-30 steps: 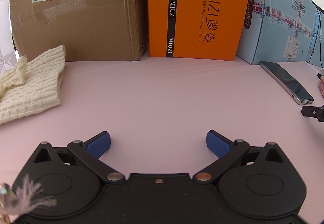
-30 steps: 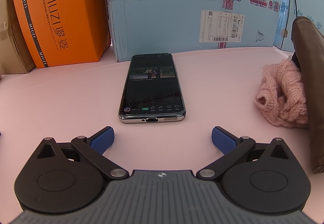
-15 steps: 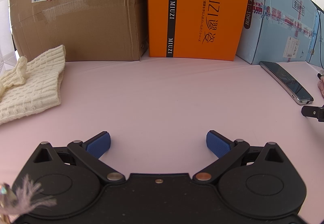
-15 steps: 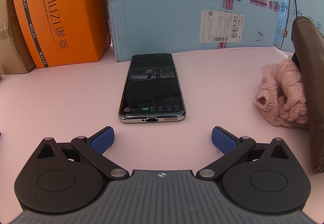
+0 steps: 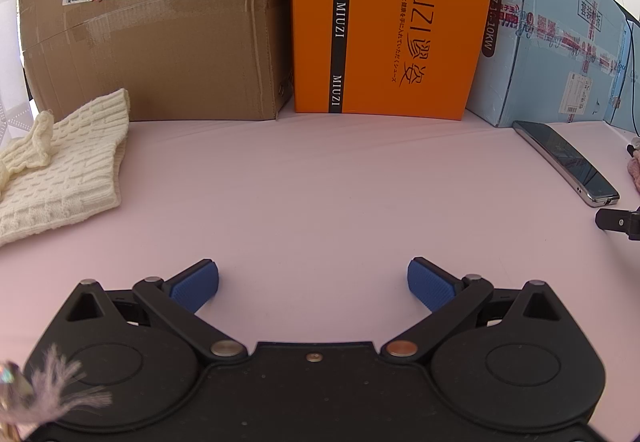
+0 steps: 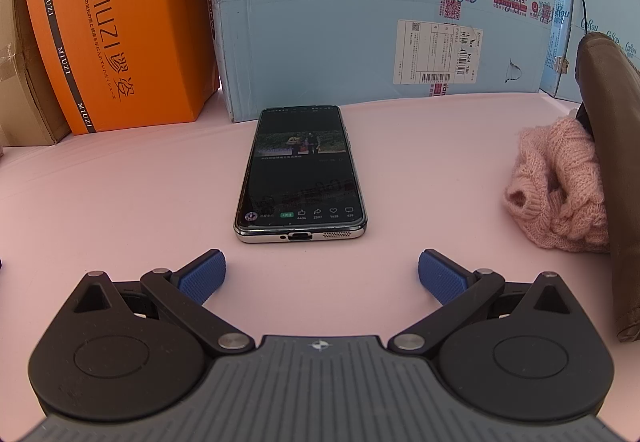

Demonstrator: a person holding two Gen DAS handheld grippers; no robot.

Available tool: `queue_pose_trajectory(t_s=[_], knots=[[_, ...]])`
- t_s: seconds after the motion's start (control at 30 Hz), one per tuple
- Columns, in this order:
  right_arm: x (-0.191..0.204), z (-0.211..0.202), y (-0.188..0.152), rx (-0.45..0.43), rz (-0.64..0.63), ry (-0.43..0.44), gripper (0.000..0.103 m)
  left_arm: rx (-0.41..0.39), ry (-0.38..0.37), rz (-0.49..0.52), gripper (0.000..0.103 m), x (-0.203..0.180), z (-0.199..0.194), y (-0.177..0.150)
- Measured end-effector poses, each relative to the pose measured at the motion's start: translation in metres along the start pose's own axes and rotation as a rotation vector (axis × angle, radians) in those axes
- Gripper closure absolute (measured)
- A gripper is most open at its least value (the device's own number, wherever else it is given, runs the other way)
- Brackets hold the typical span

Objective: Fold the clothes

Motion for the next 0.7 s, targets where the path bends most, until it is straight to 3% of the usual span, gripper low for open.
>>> queue_pose_trajectory(t_s=[0.7], knots=[[-0.0004,-0.0002,-0.0015,0.004,-0.001,0.004,0.0,0.002,0.002,0.003,0.0,-0.0004,-0.0002,-0.0002]])
Point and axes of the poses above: each gripper's, at about its wrist camera, not at the fingertips, and z roughly the way its jaws point, x to its left, y to its top, the point moved 10 cm from there along z, roughly the way its jaws point, and after that the axes turned 7 degrees about -y, right-handed, at the moved point
